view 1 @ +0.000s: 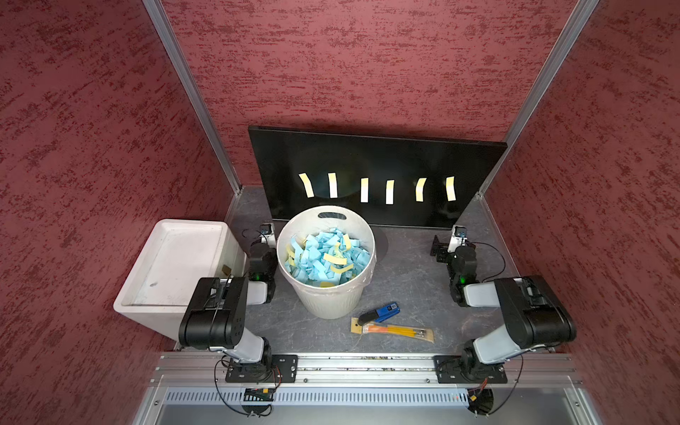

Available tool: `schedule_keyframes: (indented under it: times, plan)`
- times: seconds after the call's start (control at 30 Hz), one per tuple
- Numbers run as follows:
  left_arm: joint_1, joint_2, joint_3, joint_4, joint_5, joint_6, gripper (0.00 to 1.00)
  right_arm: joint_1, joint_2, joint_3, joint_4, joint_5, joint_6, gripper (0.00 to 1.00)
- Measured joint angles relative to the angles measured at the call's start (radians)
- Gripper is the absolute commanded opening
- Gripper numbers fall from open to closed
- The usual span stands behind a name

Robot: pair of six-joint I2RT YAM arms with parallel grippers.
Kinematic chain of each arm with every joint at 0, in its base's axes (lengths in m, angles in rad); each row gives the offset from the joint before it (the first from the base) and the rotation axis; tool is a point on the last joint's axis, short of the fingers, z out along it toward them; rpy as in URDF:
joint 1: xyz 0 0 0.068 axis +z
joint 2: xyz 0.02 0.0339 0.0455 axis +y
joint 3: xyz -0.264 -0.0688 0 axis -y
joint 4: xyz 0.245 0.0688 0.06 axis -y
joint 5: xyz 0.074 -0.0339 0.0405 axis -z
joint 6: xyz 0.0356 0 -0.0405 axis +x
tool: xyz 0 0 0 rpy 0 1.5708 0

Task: Remove the sticky note from the monitor
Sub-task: Tear off the sticky note from the monitor.

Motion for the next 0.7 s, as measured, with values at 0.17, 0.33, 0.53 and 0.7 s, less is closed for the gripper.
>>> schedule_keyframes:
  times: [0.17, 0.33, 0.53, 0.7]
  plan:
    - [0.0, 0.0, 0.0, 0.0, 0.0, 0.0, 1.0, 0.0, 0.0, 0.0, 0.0, 0.0, 0.0, 0.98]
    - [0.0, 0.0, 0.0, 0.0, 0.0, 0.0, 1.0, 0.0, 0.0, 0.0, 0.0, 0.0, 0.0, 0.99]
    - [-0.007, -0.014, 0.0, -0.019, -0.007, 0.005, 1.0, 0.0, 0.0, -0.001, 0.006, -0.008, -0.001, 0.98]
    - [-0.042, -0.156, -0.004, -0.072, -0.066, 0.019, 1.0, 0.006, -0.086, -0.022, -0.024, -0.011, -0.01, 0.99]
